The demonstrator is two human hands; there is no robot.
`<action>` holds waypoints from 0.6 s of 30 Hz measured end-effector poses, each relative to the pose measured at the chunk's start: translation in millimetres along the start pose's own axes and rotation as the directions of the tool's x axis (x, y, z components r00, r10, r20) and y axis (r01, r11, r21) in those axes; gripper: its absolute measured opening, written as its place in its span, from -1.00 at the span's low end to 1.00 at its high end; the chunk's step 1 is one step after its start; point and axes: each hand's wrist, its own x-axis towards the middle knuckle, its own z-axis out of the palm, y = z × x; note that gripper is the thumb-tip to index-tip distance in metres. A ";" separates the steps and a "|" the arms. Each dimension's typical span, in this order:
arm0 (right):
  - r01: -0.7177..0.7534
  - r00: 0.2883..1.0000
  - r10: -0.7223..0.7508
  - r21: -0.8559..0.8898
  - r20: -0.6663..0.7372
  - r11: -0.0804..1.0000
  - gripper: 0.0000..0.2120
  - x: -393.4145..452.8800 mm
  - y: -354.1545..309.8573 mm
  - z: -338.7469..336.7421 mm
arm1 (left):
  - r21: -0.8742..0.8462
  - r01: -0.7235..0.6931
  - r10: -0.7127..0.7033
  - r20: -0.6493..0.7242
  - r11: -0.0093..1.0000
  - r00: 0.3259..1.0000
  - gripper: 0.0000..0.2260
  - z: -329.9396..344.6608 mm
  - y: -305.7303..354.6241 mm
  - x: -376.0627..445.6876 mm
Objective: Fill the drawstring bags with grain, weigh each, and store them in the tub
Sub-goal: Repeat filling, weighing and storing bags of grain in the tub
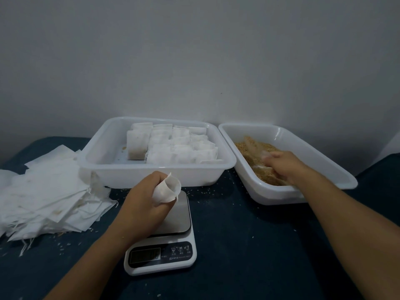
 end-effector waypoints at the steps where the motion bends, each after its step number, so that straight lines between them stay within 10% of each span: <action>1: 0.024 0.999 -0.023 0.041 -0.032 0.999 -0.74 -1.5 -0.9 1.8 | -0.003 0.011 -0.011 0.001 1.000 1.000 -0.85 0.2 0.3 0.0; 11: 0.368 0.912 -0.366 -0.024 -0.186 0.930 -0.69 -62.1 -50.1 18.0 | -0.110 0.115 -0.117 -0.010 0.987 0.993 -0.81 -2.2 -3.1 2.1; 18: 0.563 0.813 -0.536 -0.070 0.227 0.824 -0.69 -125.8 -86.3 24.8 | -0.126 0.162 -0.169 -0.048 0.979 0.984 -0.83 -7.4 -10.3 5.8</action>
